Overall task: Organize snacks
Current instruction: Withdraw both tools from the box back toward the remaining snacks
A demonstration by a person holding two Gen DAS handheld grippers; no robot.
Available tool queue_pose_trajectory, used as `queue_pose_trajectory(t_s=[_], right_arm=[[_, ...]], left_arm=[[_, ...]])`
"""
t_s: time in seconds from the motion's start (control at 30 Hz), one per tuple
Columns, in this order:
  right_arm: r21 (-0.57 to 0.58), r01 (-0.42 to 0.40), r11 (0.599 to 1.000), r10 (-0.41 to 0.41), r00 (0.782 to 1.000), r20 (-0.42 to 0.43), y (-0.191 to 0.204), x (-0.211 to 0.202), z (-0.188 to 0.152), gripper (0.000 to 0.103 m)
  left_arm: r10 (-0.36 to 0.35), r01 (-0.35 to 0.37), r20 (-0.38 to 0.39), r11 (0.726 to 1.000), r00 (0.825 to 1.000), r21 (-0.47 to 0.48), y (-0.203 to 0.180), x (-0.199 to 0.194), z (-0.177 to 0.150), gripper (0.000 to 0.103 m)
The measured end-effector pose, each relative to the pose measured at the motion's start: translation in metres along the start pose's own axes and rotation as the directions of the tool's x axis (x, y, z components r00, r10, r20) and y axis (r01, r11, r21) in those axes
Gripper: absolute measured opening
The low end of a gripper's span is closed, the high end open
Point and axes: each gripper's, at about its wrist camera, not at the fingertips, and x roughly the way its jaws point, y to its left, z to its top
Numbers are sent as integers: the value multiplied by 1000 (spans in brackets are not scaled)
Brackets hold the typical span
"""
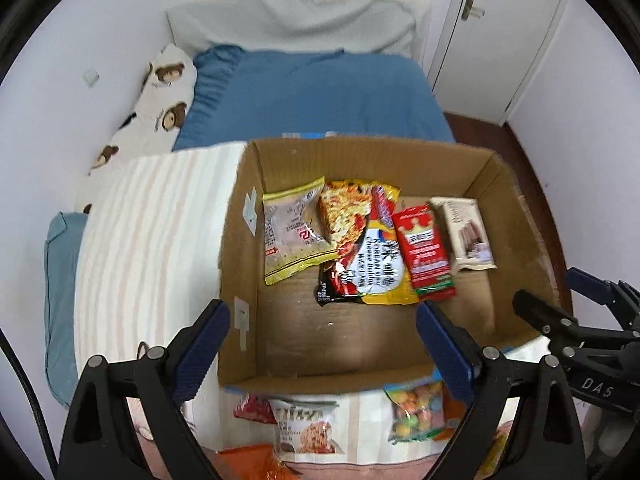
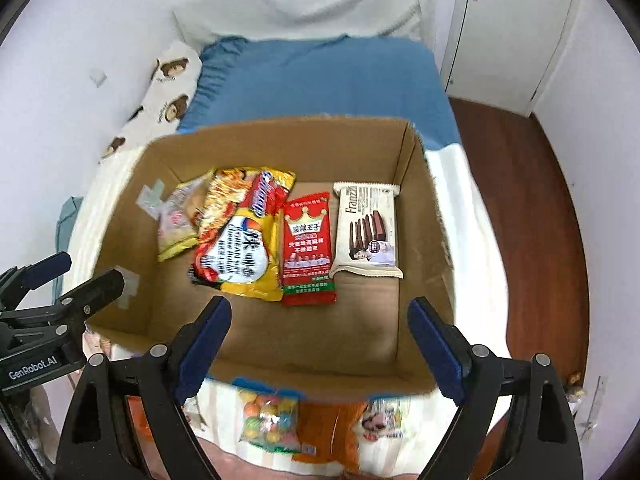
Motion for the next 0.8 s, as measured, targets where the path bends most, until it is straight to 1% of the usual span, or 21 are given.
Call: queue_pose_trajectory(t_s=[0.17,0.3,0.43,0.5,0.6,0.67,0.77,0.8], right_arm=[[1,-23,1000,23,997,70,6,-46,-17,92],[9,-36,999,35,991,132,5,-81,-30,92],[5,-53,999,51,980,192,3,-116,-45,92],[8,-74,997,70,977,202,2,-126,-50,92],[8,-113,994,109,972,208,1,-138,-63,92],[16,-134,991,129,972,199,2,-139,-71,92],[39,-160,986,152,975,161,3,-129,-84,92],[48,-162,986,154,978,144,3,-122,-89,92]], left_arm=[[-22,22,87,1000,996,9,-8,-46,-15,95],[-25,23,156,1000,987,14,-14,-82,-27,95],[-30,30,203,1000,979,2,-17,-110,-40,95],[-22,25,226,1000,974,-7,-19,-122,-46,95],[-21,28,235,999,972,-23,-18,-132,-56,95],[-21,30,228,999,973,-35,-15,-133,-64,95],[-7,20,199,998,980,-63,-3,-126,-77,95],[-8,22,173,997,985,-79,4,-118,-83,95]])
